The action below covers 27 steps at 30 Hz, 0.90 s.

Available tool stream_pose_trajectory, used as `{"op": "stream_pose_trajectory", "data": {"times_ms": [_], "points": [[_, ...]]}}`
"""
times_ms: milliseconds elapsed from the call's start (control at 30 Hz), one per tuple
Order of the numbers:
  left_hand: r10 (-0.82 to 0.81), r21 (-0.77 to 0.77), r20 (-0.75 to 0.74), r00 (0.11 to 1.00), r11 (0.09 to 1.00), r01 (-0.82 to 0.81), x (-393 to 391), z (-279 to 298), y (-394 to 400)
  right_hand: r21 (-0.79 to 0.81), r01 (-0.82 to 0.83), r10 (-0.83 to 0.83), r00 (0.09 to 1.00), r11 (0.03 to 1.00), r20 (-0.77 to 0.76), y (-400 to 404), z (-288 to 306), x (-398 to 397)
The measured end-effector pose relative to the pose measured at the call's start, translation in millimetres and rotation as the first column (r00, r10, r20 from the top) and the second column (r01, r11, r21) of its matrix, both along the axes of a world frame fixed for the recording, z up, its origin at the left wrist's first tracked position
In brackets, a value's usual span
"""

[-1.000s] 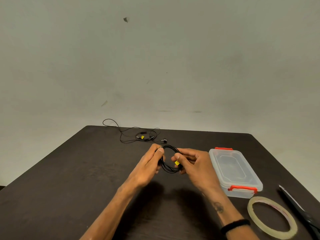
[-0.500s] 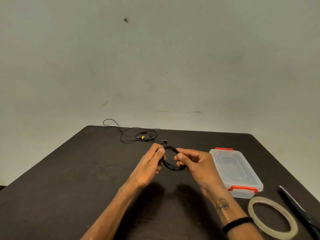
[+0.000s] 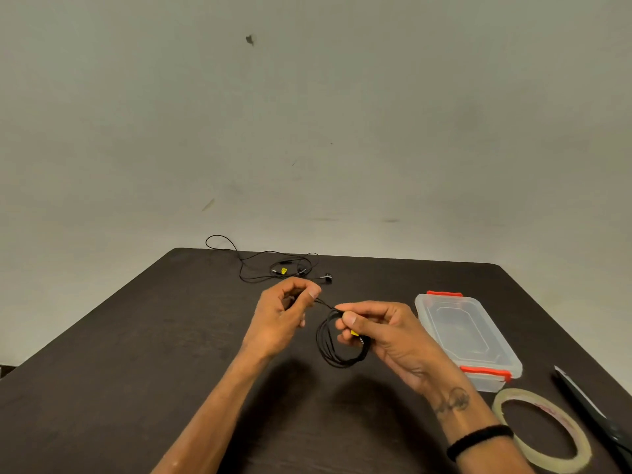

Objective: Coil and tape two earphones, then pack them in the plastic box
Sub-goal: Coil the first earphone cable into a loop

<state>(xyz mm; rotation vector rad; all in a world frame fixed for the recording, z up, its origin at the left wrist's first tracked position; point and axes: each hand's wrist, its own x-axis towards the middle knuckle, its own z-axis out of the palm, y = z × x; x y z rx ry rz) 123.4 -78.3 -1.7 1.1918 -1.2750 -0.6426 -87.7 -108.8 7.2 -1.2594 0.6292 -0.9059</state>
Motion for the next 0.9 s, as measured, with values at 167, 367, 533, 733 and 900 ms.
{"op": "stream_pose_trajectory", "data": {"times_ms": [167,367,533,733,900], "points": [[-0.092,0.023,0.045,0.995,0.996,0.091,-22.4,-20.2,-5.3,-0.015,0.068,-0.064,0.981,0.998,0.182,-3.0,-0.7,3.2],[-0.162,0.033,0.003,0.987,0.986,0.162,-38.5,-25.6,-2.7,-0.115,0.228,-0.215,0.969,0.967,0.118,-8.5,-3.9,2.1],[-0.183,0.073,0.041,0.982,0.981,0.18,-28.1,-21.8,-3.4,-0.202,0.259,-0.258,0.966,0.945,0.031,-5.2,-4.8,5.1],[-0.337,0.132,-0.15,0.93,0.925,0.356,-28.1,-14.6,1.4,-0.251,0.266,-0.284,0.958,0.931,-0.04,-7.9,-9.2,5.2],[-0.347,0.189,-0.379,0.858,0.879,0.439,-20.0,-10.8,1.5,-0.286,0.306,-0.339,0.938,0.908,-0.072,-8.5,-9.6,5.5]]}}
